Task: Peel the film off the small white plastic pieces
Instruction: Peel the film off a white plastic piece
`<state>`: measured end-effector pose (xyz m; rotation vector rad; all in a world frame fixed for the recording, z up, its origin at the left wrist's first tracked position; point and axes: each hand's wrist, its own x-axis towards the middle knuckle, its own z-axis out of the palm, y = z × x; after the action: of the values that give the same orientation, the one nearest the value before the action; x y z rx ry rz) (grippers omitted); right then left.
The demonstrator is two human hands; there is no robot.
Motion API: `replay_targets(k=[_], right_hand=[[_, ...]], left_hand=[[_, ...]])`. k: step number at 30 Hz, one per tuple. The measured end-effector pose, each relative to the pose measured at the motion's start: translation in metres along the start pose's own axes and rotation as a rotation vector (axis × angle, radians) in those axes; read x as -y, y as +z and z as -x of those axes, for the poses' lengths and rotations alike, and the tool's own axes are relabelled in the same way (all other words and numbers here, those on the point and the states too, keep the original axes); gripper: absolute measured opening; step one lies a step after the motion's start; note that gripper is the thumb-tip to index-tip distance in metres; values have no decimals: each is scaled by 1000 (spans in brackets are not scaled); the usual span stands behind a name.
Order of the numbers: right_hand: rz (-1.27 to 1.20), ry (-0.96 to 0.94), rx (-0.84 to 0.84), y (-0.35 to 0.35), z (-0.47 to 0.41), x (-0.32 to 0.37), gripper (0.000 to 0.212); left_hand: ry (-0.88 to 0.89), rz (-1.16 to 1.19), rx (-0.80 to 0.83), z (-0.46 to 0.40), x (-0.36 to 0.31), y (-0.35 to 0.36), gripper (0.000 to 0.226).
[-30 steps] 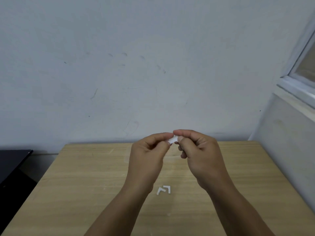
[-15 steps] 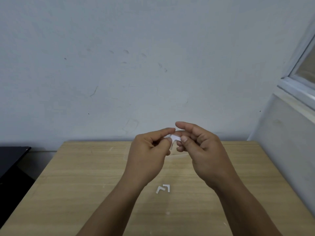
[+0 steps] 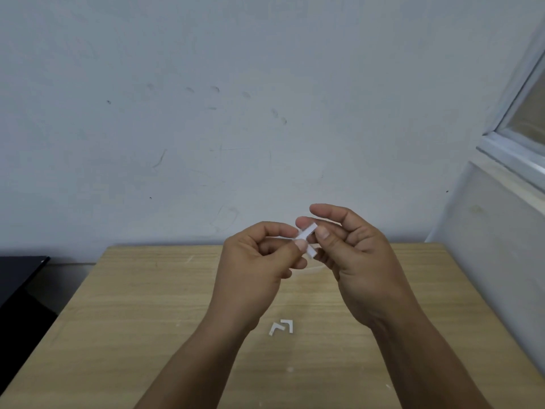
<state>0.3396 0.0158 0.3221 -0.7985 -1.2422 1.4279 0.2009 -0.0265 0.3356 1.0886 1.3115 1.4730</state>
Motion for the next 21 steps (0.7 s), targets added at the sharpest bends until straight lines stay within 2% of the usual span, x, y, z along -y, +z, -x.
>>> replay_targets(k=[8, 16, 21], right_hand=[[147, -85, -74, 4, 5, 4, 14], [487, -316, -187, 3, 8, 0, 10], [677, -573, -255, 2, 6, -4, 12]], left_hand=[[13, 25, 77, 1, -3, 1, 4], [-65, 107, 101, -1, -4, -2, 17], [-72, 140, 108, -2, -7, -2, 18]])
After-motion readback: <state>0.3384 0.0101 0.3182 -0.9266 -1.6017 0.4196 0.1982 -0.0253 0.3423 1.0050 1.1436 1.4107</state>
